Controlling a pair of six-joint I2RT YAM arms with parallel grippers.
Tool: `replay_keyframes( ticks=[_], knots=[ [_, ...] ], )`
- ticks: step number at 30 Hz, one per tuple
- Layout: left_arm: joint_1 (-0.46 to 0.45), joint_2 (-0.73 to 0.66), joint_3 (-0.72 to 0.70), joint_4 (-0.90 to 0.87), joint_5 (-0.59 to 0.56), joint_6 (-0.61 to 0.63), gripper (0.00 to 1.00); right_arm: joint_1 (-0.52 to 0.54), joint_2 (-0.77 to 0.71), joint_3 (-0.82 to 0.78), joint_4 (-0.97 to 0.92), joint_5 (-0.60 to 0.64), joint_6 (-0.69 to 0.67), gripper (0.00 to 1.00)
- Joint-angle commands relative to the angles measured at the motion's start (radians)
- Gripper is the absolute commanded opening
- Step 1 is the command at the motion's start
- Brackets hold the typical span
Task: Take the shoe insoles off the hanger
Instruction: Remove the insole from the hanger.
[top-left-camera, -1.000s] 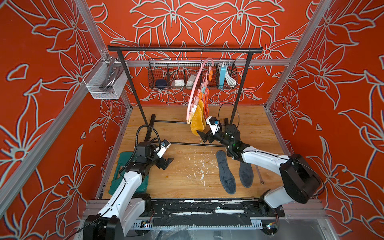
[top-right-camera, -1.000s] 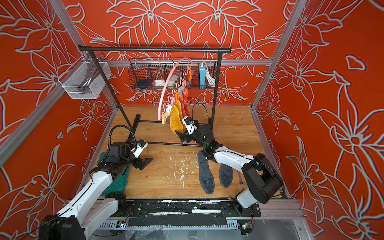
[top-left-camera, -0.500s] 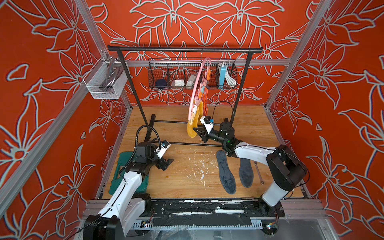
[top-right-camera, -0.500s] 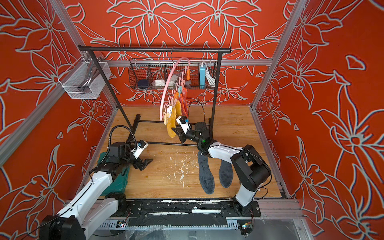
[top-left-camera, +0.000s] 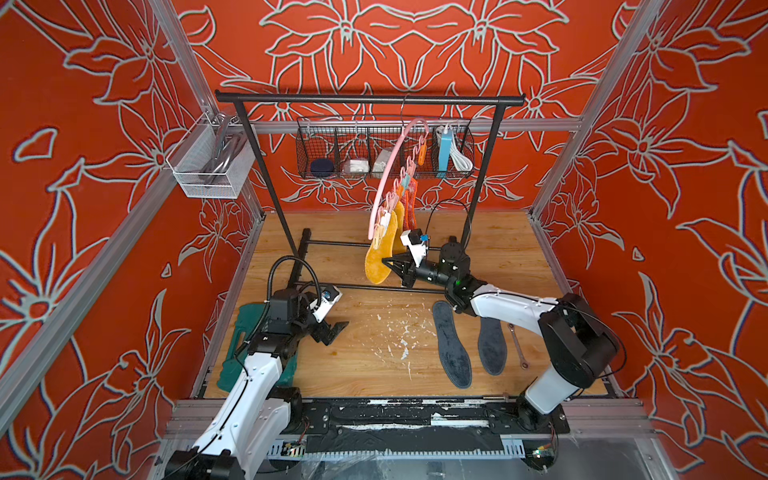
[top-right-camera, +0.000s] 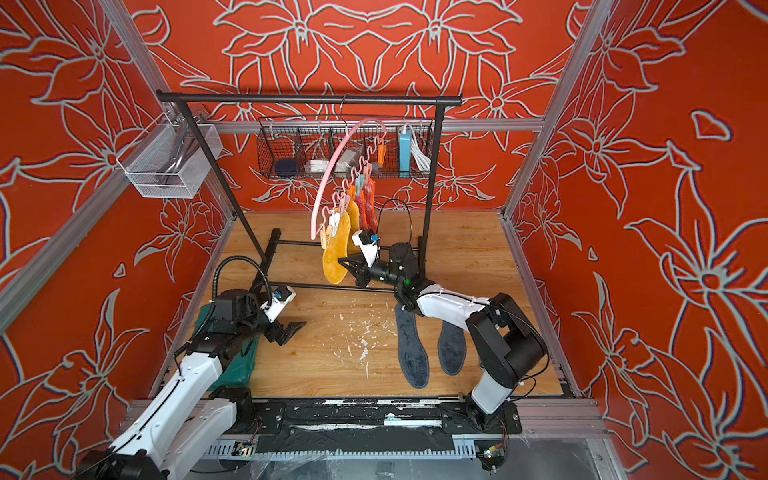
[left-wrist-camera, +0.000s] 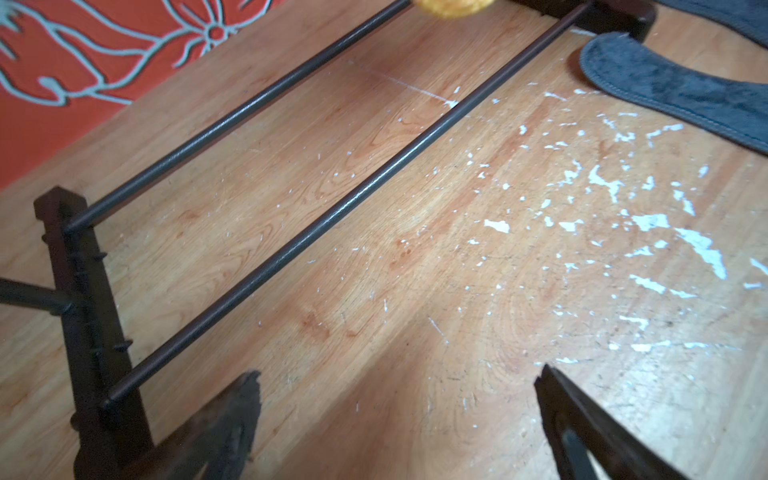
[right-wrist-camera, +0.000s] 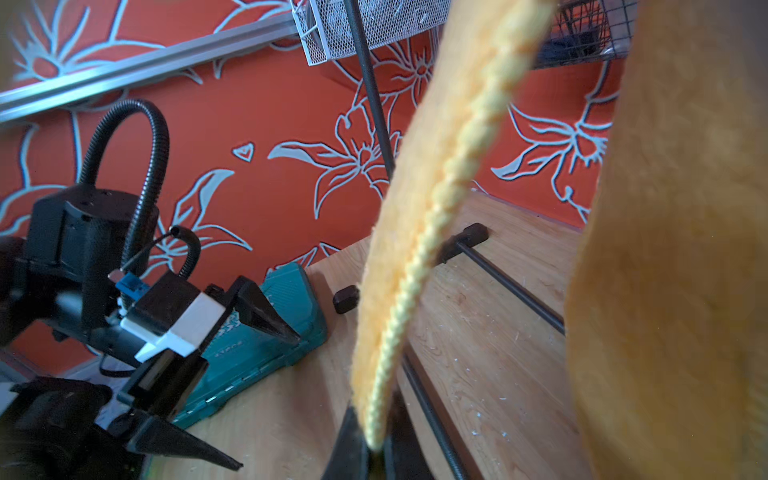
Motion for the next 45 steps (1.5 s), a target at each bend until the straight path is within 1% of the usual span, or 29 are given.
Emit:
replay_keyframes(
  ticks=[1, 6, 7, 8, 11, 15, 17, 19, 20, 26, 28, 30, 33, 37, 41, 43, 45],
  knots=[
    [0.004, 0.019, 0.056, -0.076, 0.153, 0.081, 0.98, 0.032, -0.059, -0.001, -0.046, 0.064, 0.125, 0.00],
    [-0.002, 0.026, 0.083, -0.117, 0.280, 0.142, 0.98, 0.058, -0.076, 0.010, -0.051, 0.099, 0.303, 0.00],
    [-0.002, 0.037, 0.091, -0.130, 0.310, 0.186, 0.98, 0.062, -0.078, 0.009, -0.054, 0.122, 0.348, 0.00],
    [-0.005, 0.047, 0.098, -0.136, 0.336, 0.203, 0.98, 0.070, -0.082, 0.007, -0.056, 0.143, 0.391, 0.00],
    [-0.017, 0.069, 0.120, -0.124, 0.356, 0.199, 0.98, 0.094, -0.076, 0.014, -0.053, 0.177, 0.488, 0.00],
    [-0.032, 0.092, 0.150, -0.118, 0.360, 0.203, 0.98, 0.125, -0.075, 0.017, -0.056, 0.206, 0.582, 0.00],
    [-0.035, 0.092, 0.160, -0.097, 0.356, 0.175, 0.98, 0.139, -0.073, 0.013, -0.057, 0.226, 0.631, 0.00],
    [-0.036, 0.100, 0.169, -0.065, 0.357, 0.155, 0.98, 0.152, -0.068, 0.015, -0.056, 0.220, 0.669, 0.00],
    [-0.036, 0.105, 0.174, -0.055, 0.362, 0.118, 0.98, 0.157, -0.067, 0.015, -0.054, 0.216, 0.678, 0.00],
    [-0.048, 0.125, 0.246, -0.045, 0.436, 0.018, 0.98, 0.176, -0.064, 0.017, -0.045, 0.218, 0.723, 0.00],
    [-0.057, 0.140, 0.275, -0.045, 0.458, -0.007, 0.95, 0.181, -0.066, 0.020, -0.045, 0.209, 0.720, 0.00],
    [-0.068, 0.144, 0.293, -0.051, 0.470, -0.019, 0.89, 0.185, -0.071, 0.018, -0.051, 0.219, 0.725, 0.00],
    [-0.075, 0.150, 0.315, -0.071, 0.497, -0.025, 0.76, 0.188, -0.071, 0.020, -0.042, 0.211, 0.737, 0.00],
    [-0.090, 0.160, 0.327, -0.088, 0.508, -0.030, 0.56, 0.189, -0.081, 0.018, -0.045, 0.209, 0.725, 0.00],
    [-0.091, 0.145, 0.331, -0.126, 0.527, -0.013, 0.21, 0.190, -0.091, 0.025, -0.064, 0.194, 0.693, 0.00],
    [-0.091, 0.142, 0.332, -0.139, 0.527, -0.012, 0.11, 0.189, -0.105, 0.023, -0.082, 0.195, 0.664, 0.00],
    [-0.091, 0.133, 0.333, -0.165, 0.533, -0.003, 0.03, 0.190, -0.120, 0.015, -0.099, 0.216, 0.645, 0.00]
  ],
)
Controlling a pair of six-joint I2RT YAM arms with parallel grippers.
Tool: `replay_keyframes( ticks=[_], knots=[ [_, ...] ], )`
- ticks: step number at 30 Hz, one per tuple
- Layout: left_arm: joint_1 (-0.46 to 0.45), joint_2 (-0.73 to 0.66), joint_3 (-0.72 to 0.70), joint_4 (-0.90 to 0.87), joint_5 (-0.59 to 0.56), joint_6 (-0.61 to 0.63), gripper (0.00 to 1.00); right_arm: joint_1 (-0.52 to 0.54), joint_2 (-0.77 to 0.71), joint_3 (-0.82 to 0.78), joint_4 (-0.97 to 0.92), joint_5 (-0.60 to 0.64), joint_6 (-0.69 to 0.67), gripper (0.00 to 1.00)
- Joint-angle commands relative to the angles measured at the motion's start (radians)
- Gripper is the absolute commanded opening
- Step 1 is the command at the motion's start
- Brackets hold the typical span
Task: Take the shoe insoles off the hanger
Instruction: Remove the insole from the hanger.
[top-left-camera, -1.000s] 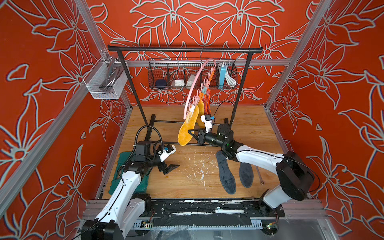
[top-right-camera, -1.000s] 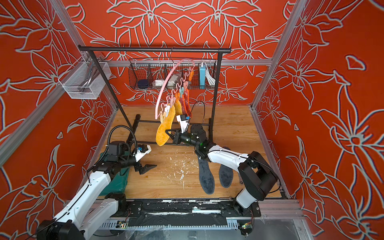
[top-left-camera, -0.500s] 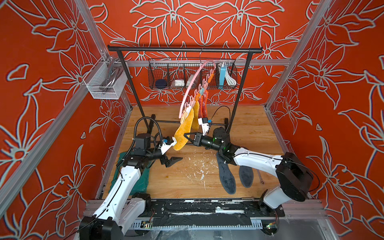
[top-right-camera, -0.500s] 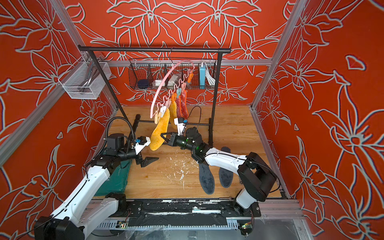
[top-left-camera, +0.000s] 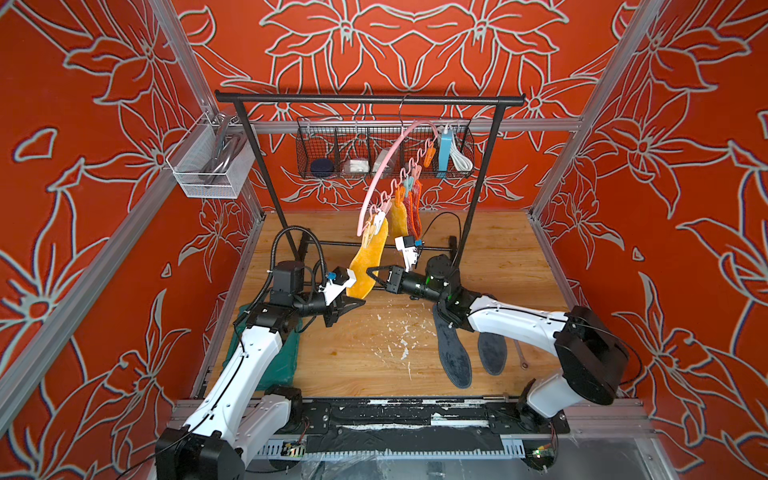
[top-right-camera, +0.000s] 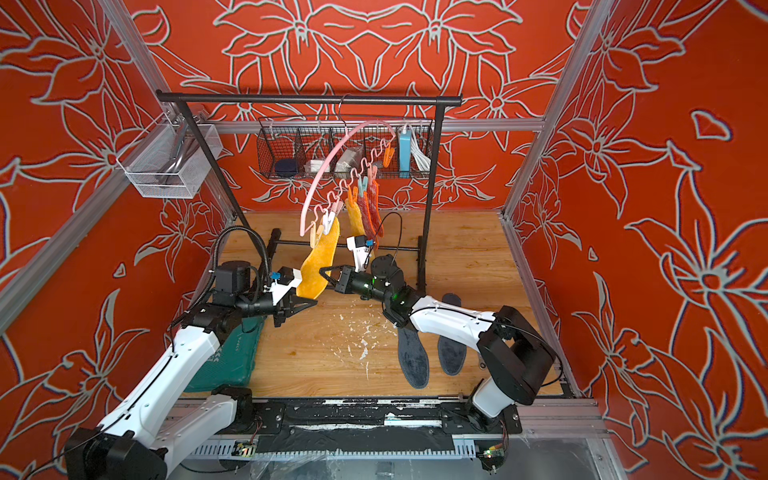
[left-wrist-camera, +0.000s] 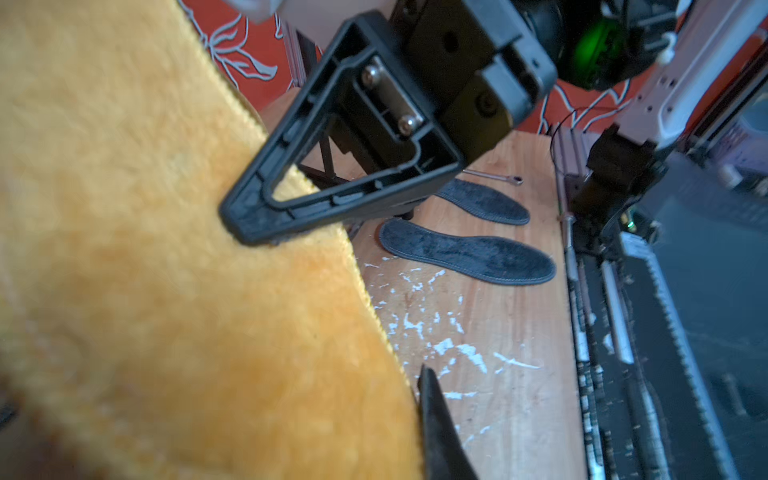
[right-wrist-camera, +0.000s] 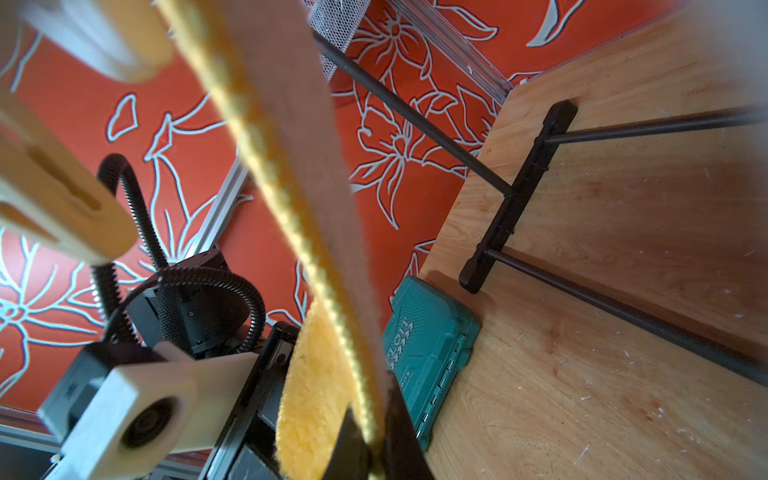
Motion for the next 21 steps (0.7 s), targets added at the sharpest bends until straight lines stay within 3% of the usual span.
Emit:
replay_keyframes(
  ticks=[1, 12, 16, 21],
  knots=[
    [-0.006, -0.022, 0.025, -0.076, 0.056, 0.031, 0.00, 0.007, -0.048, 0.015, -0.033, 0.019, -0.060, 0.01],
    [-0.005, -0.021, 0.044, -0.144, 0.143, 0.045, 0.00, -0.002, -0.163, 0.007, -0.107, -0.002, -0.280, 0.27],
    [-0.005, -0.032, 0.041, -0.156, 0.150, 0.044, 0.00, -0.012, -0.200, 0.000, -0.147, 0.054, -0.317, 0.46],
    [-0.004, -0.035, 0.029, -0.162, 0.181, 0.046, 0.00, -0.046, -0.241, 0.000, -0.180, 0.069, -0.381, 0.55]
  ],
)
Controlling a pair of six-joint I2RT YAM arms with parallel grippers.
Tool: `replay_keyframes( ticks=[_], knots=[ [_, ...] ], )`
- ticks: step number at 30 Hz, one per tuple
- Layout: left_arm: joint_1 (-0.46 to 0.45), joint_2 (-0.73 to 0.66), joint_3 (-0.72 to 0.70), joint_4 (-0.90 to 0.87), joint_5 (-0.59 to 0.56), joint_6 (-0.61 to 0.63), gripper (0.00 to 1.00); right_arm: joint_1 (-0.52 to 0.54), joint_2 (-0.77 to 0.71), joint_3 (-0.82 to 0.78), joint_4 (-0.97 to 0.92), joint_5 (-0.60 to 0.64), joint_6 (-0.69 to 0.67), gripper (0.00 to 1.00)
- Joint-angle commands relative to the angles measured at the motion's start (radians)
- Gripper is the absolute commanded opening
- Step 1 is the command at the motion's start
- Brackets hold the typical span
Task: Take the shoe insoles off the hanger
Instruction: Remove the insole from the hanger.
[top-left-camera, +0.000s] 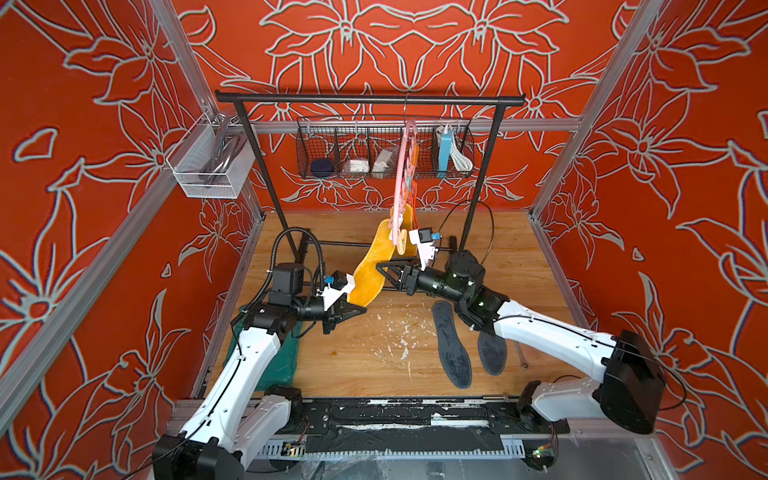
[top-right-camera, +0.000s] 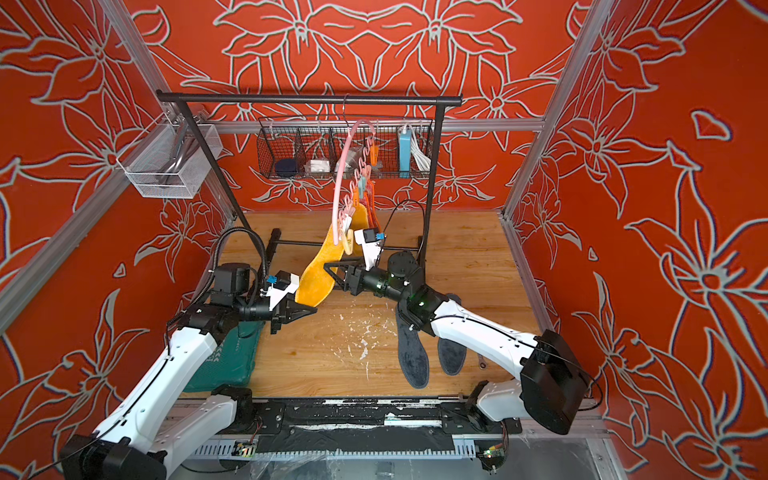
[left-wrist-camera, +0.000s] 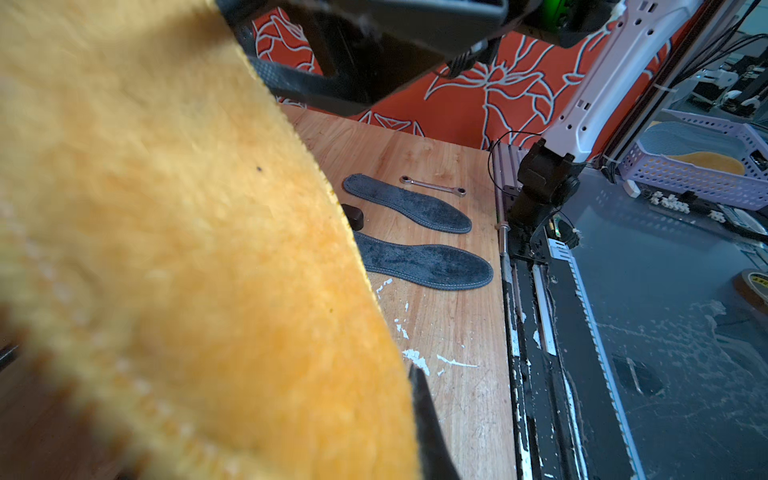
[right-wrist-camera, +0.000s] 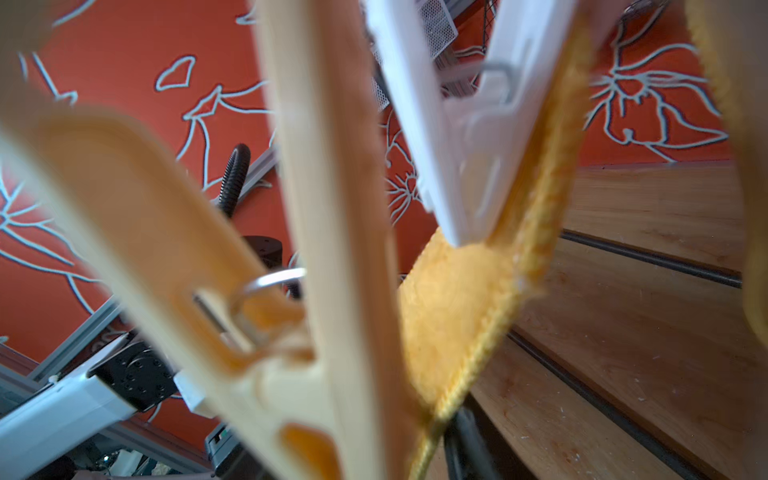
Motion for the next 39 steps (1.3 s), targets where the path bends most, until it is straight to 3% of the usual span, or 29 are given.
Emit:
replay_keyframes(
  ticks=[1, 8, 19, 25, 39],
  knots=[
    [-0.004, -0.023, 0.002, -0.043, 0.054, 0.017, 0.00, -0.026, -0.037, 0.006, -0.054, 0.057, -0.072, 0.55],
    [-0.004, -0.030, -0.007, -0.060, 0.068, 0.040, 0.00, -0.112, -0.051, 0.024, -0.068, 0.001, -0.150, 0.57],
    [-0.004, -0.027, -0.019, -0.057, 0.061, 0.058, 0.00, -0.275, 0.045, 0.057, 0.126, -0.385, -0.121, 0.59],
    [-0.003, -0.025, -0.025, -0.065, 0.056, 0.073, 0.00, -0.309, 0.088, 0.090, 0.186, -0.505, -0.112, 0.61],
    [-0.004, -0.015, -0.043, -0.049, 0.048, 0.089, 0.00, -0.360, 0.128, 0.257, 0.009, -0.521, -0.146, 0.66]
  ],
)
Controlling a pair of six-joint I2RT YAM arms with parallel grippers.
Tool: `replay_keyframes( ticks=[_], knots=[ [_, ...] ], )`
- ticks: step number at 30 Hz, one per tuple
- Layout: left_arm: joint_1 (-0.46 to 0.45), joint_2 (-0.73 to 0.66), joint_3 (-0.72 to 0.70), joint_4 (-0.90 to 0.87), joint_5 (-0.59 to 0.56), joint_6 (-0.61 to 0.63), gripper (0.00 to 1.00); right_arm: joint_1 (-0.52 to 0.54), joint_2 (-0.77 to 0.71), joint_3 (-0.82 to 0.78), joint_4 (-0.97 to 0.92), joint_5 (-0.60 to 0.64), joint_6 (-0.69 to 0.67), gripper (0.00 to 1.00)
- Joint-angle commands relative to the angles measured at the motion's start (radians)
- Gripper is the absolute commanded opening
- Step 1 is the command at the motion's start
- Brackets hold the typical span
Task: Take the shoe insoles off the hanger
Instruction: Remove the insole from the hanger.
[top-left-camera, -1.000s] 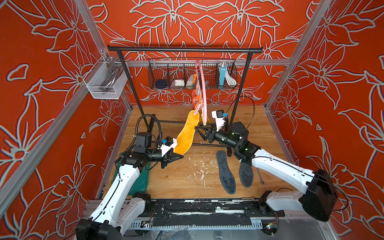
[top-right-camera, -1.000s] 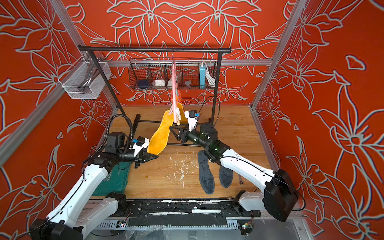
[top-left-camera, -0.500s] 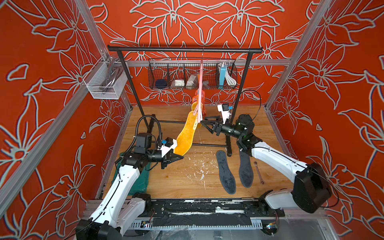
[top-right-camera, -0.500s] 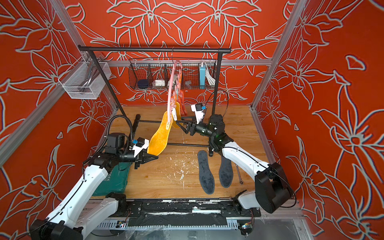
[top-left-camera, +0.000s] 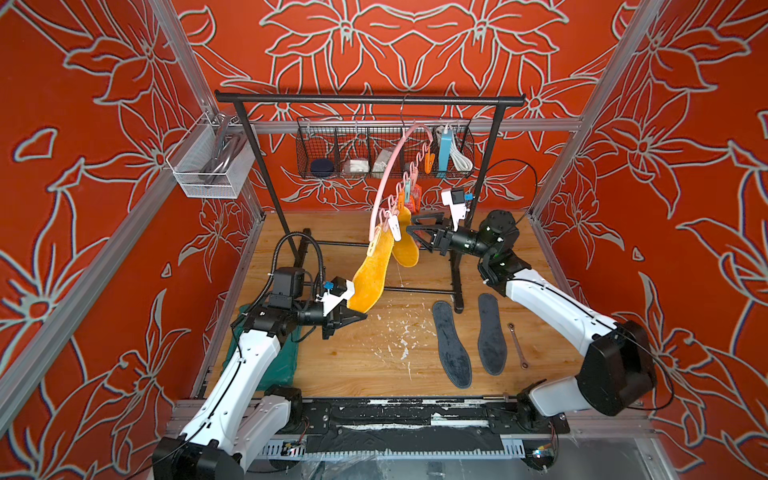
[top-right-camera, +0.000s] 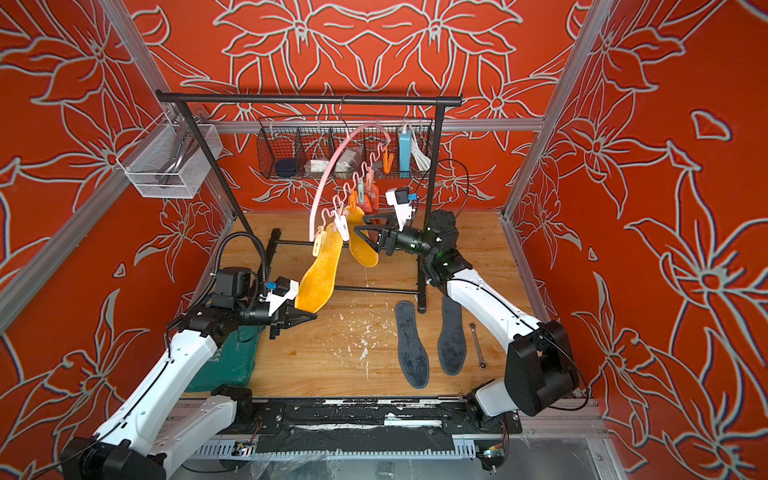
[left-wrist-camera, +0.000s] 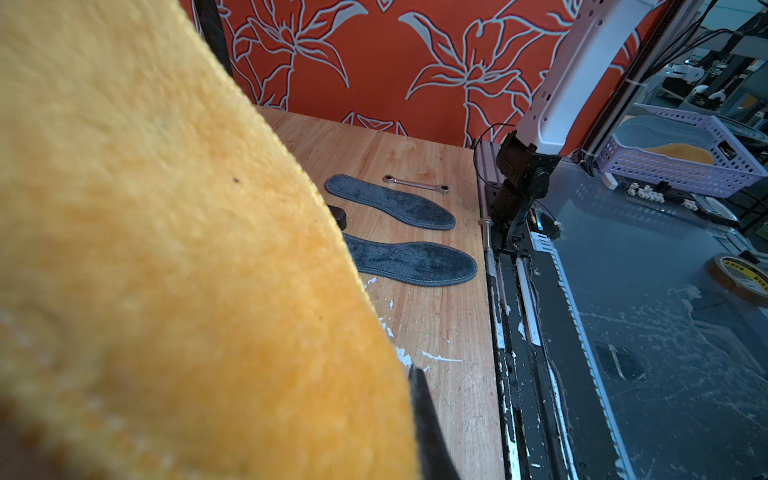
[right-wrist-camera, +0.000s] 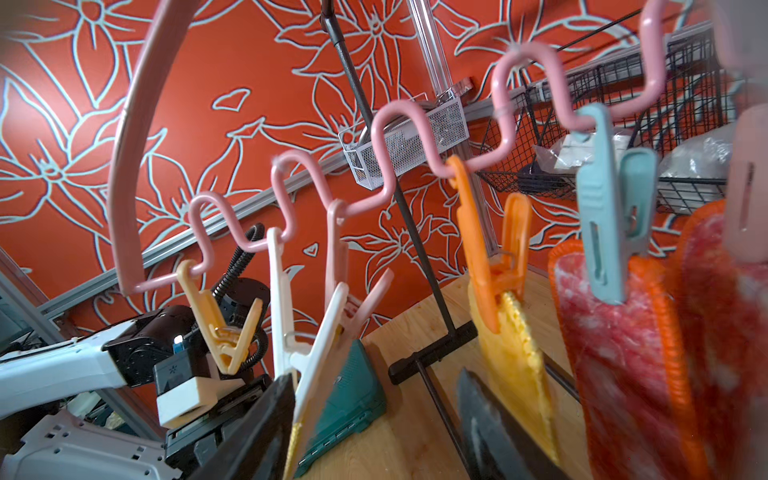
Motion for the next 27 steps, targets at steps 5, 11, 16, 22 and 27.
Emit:
replay_keyframes(
  ticks=[5, 11, 16, 22, 27],
  knots=[
    [-0.004, 0.005, -0.018, -0.014, 0.009, 0.031, 0.00, -0.001, 0.056, 0.126, -0.086, 0.001, 0.074, 0.66],
    [-0.004, 0.019, -0.019, -0.002, 0.010, 0.028, 0.00, 0.006, 0.145, 0.195, 0.054, -0.073, 0.225, 0.66],
    [-0.003, 0.017, -0.020, -0.008, 0.003, 0.034, 0.00, 0.012, 0.188, 0.240, 0.032, -0.071, 0.257, 0.66],
    [-0.004, 0.019, -0.025, 0.001, -0.005, 0.032, 0.00, 0.033, 0.203, 0.261, 0.044, -0.070, 0.265, 0.65],
    [-0.004, 0.021, -0.026, 0.009, -0.012, 0.027, 0.00, 0.042, 0.188, 0.246, 0.054, -0.068, 0.242, 0.66]
  ],
)
